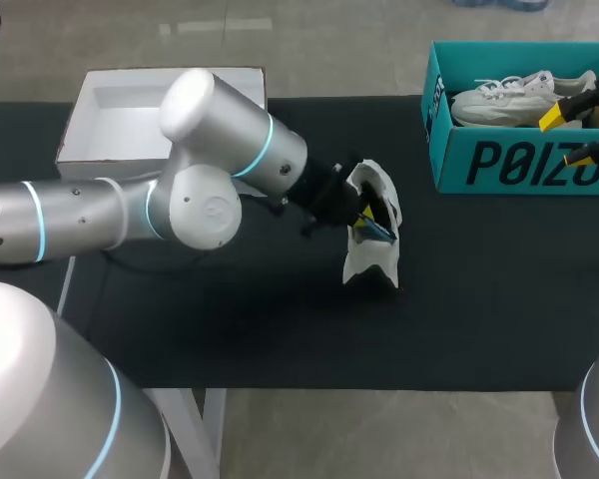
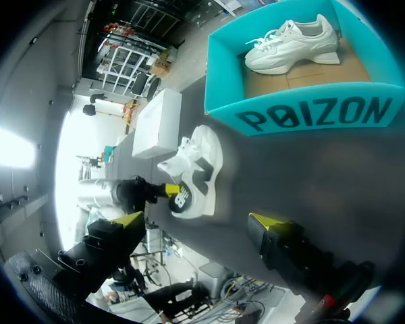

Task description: Take the shoe out of the shoebox, open the shoe tongue, remove and reinsert the insole, then place the shoe into the shoebox

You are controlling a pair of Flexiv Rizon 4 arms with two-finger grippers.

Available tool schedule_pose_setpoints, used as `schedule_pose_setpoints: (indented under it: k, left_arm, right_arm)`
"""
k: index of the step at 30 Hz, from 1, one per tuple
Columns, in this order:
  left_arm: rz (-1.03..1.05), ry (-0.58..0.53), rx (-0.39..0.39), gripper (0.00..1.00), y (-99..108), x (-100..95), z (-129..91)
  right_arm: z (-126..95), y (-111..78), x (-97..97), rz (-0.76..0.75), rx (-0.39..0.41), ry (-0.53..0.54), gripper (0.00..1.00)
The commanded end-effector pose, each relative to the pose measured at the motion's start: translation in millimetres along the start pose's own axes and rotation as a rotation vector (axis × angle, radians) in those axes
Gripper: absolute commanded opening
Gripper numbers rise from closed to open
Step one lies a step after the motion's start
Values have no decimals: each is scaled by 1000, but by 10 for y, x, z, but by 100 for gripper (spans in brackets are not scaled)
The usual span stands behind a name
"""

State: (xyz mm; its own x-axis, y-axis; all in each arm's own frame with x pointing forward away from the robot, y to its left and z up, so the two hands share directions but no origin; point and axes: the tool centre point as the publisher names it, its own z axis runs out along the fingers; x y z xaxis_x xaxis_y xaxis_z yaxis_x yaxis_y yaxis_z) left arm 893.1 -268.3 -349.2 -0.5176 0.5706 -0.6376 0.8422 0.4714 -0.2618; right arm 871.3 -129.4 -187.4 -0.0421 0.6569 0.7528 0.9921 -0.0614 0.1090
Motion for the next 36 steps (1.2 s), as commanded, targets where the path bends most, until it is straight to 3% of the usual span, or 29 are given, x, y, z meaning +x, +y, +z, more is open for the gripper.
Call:
schedule_pose_setpoints:
  k: [1, 8, 13, 14, 16, 20, 23, 25, 29, 36]
  left_arm:
    - [12, -25, -62, 0, 33, -33, 48]
    - [3, -24, -93, 0, 122, 11, 127]
    - [-35, -43, -56, 0, 35, -20, 90]
    - [-35, -42, -51, 7, 5, -29, 63]
    - [-40, -57, -25, 46, -53, -42, -6]
    - [-33, -49, -15, 41, -150, -12, -106]
    - [-25, -40, -9, 26, -211, 31, -124]
    - [-25, -33, -8, 25, -226, 66, -110]
    - [-28, -25, -12, 0, -237, 97, -57]
    - [-7, -23, -8, 0, -245, 66, 13]
  right_arm:
    - [-1, -2, 3, 1, 1, -3, 100]
    - [-1, -2, 3, 1, 1, -3, 100]
    - [-1, -2, 3, 1, 1, -3, 100]
    - [-1, -2, 3, 1, 1, -3, 100]
    - [-1, -2, 3, 1, 1, -3, 100]
    - [-1, -2, 3, 1, 1, -3, 100]
    - [-1, -2, 3, 1, 1, -3, 100]
    - [-1, -2, 3, 1, 1, -3, 100]
    - [-1, -2, 3, 1, 1, -3, 100]
    - [-1, -2, 3, 1, 1, -3, 100]
